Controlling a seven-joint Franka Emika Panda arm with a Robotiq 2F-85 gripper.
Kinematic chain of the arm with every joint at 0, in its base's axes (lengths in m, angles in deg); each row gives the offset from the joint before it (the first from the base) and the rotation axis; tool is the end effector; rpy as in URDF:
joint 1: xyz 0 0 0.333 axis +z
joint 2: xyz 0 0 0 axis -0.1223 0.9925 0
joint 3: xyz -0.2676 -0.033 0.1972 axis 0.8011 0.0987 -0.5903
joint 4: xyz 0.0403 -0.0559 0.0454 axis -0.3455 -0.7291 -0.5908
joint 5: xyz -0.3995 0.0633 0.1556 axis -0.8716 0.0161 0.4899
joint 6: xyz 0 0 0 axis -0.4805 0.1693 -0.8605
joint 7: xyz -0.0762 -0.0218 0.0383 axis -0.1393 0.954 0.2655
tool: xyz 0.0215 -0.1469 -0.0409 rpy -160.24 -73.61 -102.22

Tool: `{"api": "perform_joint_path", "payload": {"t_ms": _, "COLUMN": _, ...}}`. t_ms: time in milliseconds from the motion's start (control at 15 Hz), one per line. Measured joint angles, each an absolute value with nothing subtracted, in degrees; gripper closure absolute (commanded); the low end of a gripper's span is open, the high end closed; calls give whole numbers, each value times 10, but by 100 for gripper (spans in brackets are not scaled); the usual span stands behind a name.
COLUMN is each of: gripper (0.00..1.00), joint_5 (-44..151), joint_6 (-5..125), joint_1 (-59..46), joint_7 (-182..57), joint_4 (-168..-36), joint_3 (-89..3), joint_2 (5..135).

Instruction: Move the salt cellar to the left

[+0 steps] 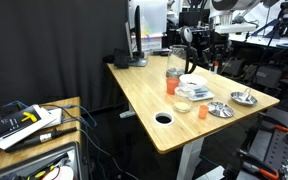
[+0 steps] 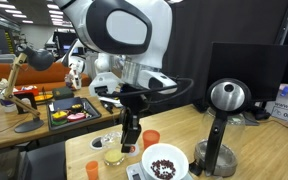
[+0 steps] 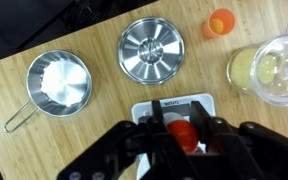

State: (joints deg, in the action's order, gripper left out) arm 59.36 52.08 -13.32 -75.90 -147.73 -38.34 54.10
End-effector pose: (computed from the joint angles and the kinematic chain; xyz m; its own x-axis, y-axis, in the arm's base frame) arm 0.4677 -0.1217 0.2348 0.7970 -0.5685 -0.2039 -0.5745 -0.8178 0.0344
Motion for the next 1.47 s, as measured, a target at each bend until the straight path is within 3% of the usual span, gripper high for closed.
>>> {"api": "perform_joint_path", "payload": {"t_ms": 667, "gripper": 92, "joint_5": 594, "joint_6": 513, "joint_1": -41, "joint_7": -756, "joint_4": -1465, "joint_3": -495, "joint_2": 490}}
{"api": "perform_joint_path", "payload": {"t_ms": 1067, "gripper": 92, "joint_5": 630, "joint_6": 519, "joint_1": -12, "joint_7": -684, "joint_4": -1425, "joint_3": -521, "joint_2": 525}}
{"api": "perform_joint_path", "payload": {"t_ms": 1133, "gripper": 67, "joint_5": 642, "joint_6": 519, "joint_1": -11, "joint_7": -664, "joint_4": -1413, "joint_3": -522, "joint_2": 537}}
{"api": "perform_joint_path", "payload": {"t_ms": 1467, "gripper": 67, "joint_5": 659, "joint_6": 518, "joint_1": -12, "joint_7": -631, "joint_4": -1382, "joint_3": -521, "joint_2": 578}}
